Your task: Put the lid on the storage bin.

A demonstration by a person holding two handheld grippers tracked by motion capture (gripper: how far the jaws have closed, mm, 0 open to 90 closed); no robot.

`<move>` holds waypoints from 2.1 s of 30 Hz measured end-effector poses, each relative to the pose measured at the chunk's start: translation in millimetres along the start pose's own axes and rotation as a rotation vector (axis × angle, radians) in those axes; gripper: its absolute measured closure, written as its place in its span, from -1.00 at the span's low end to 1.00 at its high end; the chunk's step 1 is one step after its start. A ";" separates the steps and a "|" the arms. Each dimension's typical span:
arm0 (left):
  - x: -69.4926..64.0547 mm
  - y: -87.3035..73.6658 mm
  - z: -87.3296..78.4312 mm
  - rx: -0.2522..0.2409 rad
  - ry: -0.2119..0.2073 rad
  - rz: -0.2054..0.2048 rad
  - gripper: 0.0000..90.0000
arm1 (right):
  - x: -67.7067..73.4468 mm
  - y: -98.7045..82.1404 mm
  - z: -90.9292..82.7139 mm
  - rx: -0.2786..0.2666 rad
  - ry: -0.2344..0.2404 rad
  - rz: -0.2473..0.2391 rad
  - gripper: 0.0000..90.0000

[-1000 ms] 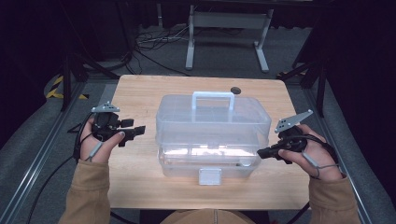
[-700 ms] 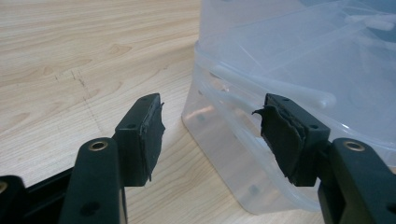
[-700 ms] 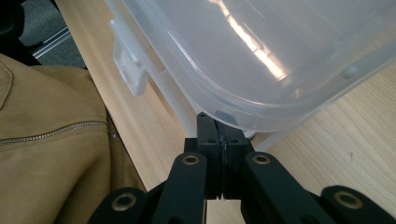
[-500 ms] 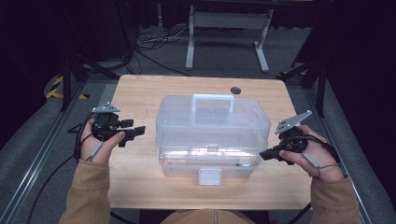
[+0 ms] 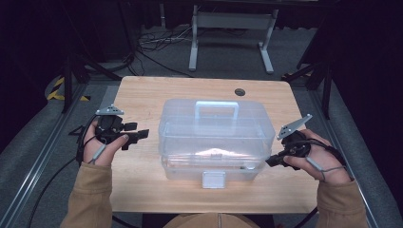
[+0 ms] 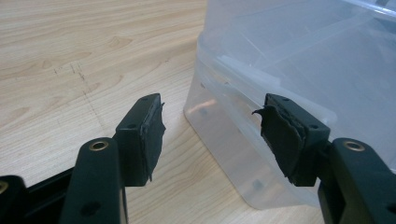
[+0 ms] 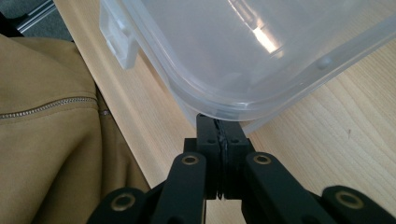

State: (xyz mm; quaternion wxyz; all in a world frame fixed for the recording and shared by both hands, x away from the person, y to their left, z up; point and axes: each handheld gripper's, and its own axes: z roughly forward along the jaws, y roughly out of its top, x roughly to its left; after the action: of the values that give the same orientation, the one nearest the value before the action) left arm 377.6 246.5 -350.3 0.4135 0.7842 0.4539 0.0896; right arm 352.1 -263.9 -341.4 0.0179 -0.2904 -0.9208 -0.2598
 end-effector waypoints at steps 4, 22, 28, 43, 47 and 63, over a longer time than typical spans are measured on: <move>-0.5 0.1 0.8 0.004 -0.001 0.004 -0.12 | 0.0 0.1 1.4 0.012 0.001 -0.005 0.98; 0.2 -0.8 3.9 0.023 -0.003 0.001 -0.12 | -0.2 0.7 12.2 0.085 0.017 -0.038 0.98; 0.9 -1.2 5.8 0.035 -0.003 0.004 -0.11 | -0.9 0.8 16.1 0.108 0.025 -0.047 0.99; 2.9 -3.0 10.7 0.060 -0.008 0.000 -0.11 | 3.9 2.9 17.1 0.071 0.111 -0.076 0.99; 3.3 -3.4 10.0 0.057 -0.007 -0.001 -0.11 | 5.0 2.6 22.1 0.115 0.111 -0.095 0.99; 6.1 -9.2 10.7 0.050 0.035 -0.006 -0.14 | 6.3 -1.6 1.8 0.033 0.163 -0.140 0.85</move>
State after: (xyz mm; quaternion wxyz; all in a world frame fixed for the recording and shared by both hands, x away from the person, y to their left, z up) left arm 380.7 247.4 -365.3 0.3861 0.7913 0.4654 0.0905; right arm 346.2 -260.8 -342.6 0.0793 -0.2029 -0.9384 -0.2681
